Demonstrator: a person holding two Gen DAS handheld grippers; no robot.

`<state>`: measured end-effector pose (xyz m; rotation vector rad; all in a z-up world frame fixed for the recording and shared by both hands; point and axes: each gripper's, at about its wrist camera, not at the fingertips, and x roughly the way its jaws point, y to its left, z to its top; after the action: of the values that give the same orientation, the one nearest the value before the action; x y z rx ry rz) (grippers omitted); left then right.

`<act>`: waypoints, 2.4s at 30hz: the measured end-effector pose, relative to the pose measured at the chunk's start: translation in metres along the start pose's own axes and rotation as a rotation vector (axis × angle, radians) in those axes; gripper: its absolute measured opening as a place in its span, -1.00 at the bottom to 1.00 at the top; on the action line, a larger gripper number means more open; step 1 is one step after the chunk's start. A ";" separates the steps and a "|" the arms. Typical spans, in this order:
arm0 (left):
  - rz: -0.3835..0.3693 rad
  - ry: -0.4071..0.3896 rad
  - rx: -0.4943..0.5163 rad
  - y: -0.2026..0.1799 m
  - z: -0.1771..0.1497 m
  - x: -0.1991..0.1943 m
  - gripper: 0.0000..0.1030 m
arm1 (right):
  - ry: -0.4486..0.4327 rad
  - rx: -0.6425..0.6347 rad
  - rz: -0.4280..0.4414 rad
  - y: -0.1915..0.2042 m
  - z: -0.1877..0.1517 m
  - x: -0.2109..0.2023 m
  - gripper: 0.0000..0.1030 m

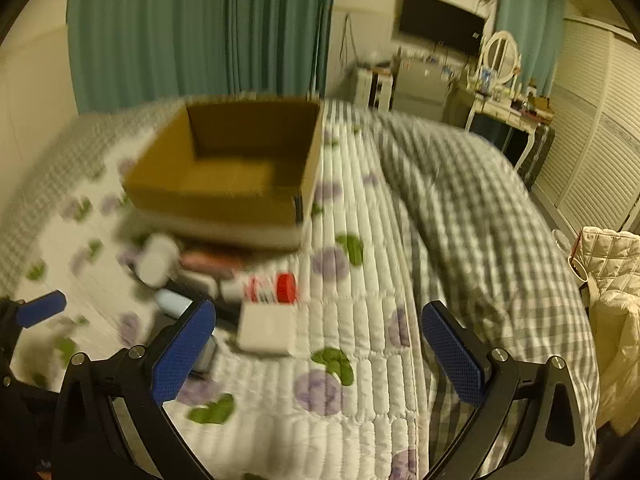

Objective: Organize rigid objects
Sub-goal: 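Grasp the black power bank with the left gripper while the right grasps the white square charger, then carry the power bank and charger into the box and open both grippers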

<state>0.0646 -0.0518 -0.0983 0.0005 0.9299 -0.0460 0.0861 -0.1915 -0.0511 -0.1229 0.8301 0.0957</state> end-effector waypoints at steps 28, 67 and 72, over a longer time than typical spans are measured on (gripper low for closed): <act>0.018 0.061 -0.096 0.068 0.011 -0.008 0.33 | 0.221 -0.001 0.100 0.019 -0.012 0.086 0.88; 0.013 0.037 -0.074 0.078 0.010 -0.016 0.33 | 0.320 0.018 0.105 0.022 -0.027 0.093 0.21; 0.015 0.054 -0.082 0.083 0.007 -0.007 0.33 | 0.355 -0.032 0.066 0.036 -0.036 0.113 0.20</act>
<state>0.0691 0.0314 -0.0897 -0.0681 0.9850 0.0059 0.1311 -0.1566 -0.1611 -0.1449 1.1875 0.1521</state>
